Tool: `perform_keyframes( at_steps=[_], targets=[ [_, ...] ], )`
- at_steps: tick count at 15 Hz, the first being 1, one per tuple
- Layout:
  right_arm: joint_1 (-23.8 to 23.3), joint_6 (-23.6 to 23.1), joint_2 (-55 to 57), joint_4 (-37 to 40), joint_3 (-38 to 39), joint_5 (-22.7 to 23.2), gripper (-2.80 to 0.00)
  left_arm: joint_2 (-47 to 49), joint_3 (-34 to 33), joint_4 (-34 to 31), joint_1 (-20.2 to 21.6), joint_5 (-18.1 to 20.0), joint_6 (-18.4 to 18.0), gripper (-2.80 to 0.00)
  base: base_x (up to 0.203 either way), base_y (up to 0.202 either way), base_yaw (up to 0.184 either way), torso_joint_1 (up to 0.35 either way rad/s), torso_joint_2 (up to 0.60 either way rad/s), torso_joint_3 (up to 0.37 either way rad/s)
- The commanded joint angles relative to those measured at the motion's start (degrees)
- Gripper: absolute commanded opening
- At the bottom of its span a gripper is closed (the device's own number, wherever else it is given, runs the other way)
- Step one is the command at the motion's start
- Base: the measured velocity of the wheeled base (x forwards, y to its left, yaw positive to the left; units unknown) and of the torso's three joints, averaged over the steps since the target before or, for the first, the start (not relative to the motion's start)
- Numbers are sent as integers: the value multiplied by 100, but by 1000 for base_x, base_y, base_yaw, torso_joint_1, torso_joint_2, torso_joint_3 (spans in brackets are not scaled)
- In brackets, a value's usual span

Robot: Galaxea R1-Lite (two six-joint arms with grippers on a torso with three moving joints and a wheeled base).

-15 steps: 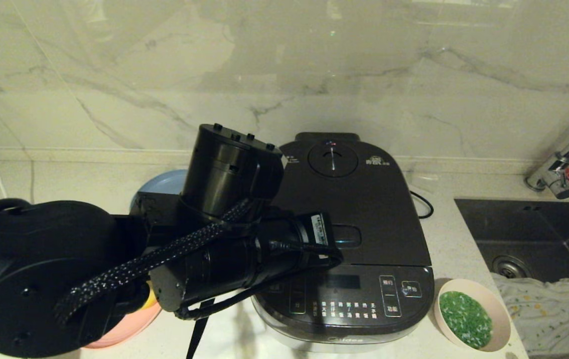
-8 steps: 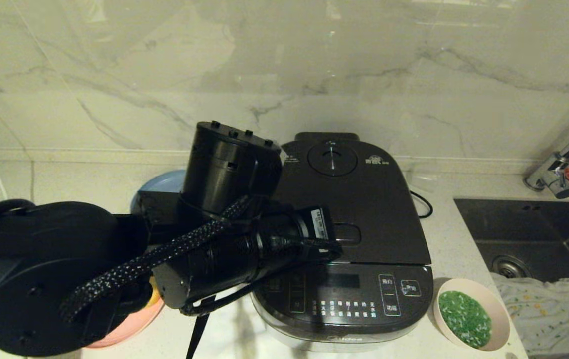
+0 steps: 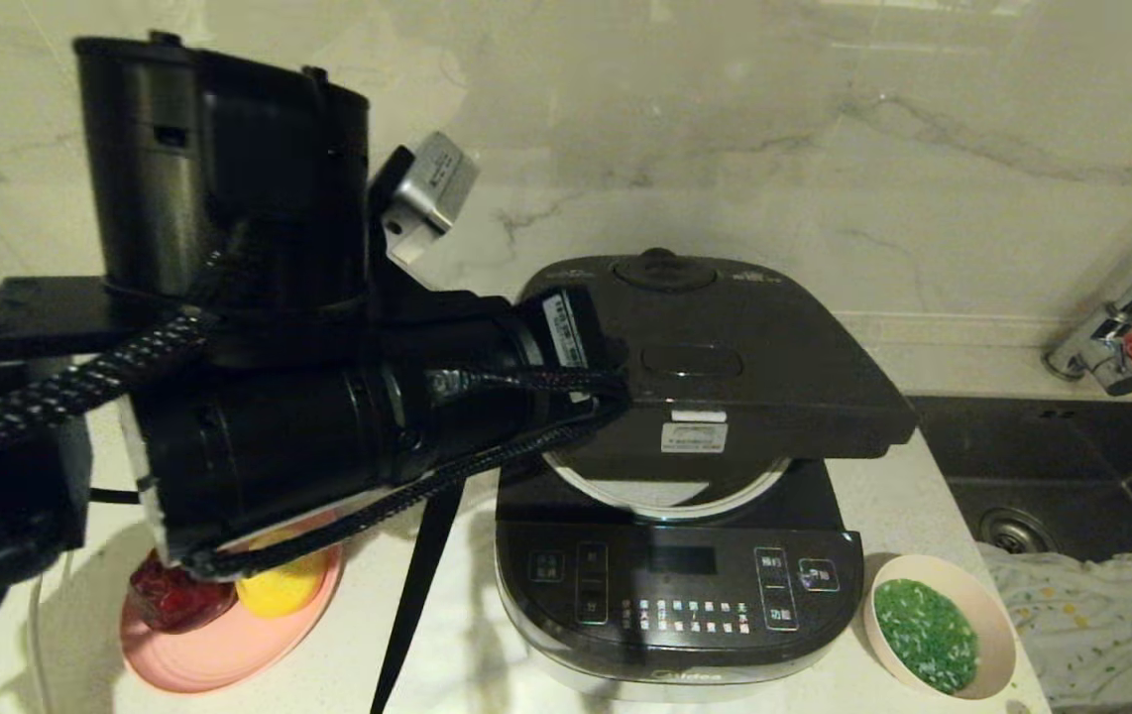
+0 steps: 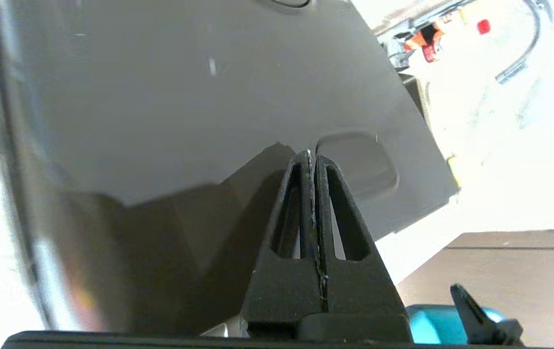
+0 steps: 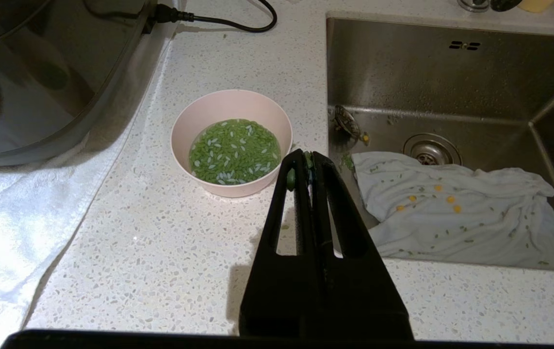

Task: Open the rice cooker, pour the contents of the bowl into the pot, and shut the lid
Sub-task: Open the rice cooker

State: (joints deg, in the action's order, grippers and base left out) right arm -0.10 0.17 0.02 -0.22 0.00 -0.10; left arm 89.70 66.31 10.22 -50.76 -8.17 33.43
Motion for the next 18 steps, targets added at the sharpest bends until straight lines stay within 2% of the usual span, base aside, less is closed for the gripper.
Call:
perform_keyframes(
  at_steps=[1,5,9,11,15,18],
  targets=[
    [1,0,-2,-4,0,1,-280,-347,158,21,19,-21,-68,-280,0,0,0,0,0,0],
    [1,0,-2,-4,0,1,-280,-658,327,35,141,-478,-619,-280,0,0,0,0,0,0],
    [1,0,-2,1,0,1,-280,-1297,349,54,370,-477,-1443,-280,0,0,0,0,0,0],
    [1,0,-2,-4,0,1,-280,-1559,267,-23,390,-443,-1671,-280,0,0,0,0,0,0],
    [1,0,-2,-4,0,1,-280,-2078,-717,-303,373,111,-1900,-280,0,0,0,0,0,0],
    [1,0,-2,-4,0,1,-280,-2125,-1466,-345,358,949,-2219,-280,0,0,0,0,0,0]
  ],
)
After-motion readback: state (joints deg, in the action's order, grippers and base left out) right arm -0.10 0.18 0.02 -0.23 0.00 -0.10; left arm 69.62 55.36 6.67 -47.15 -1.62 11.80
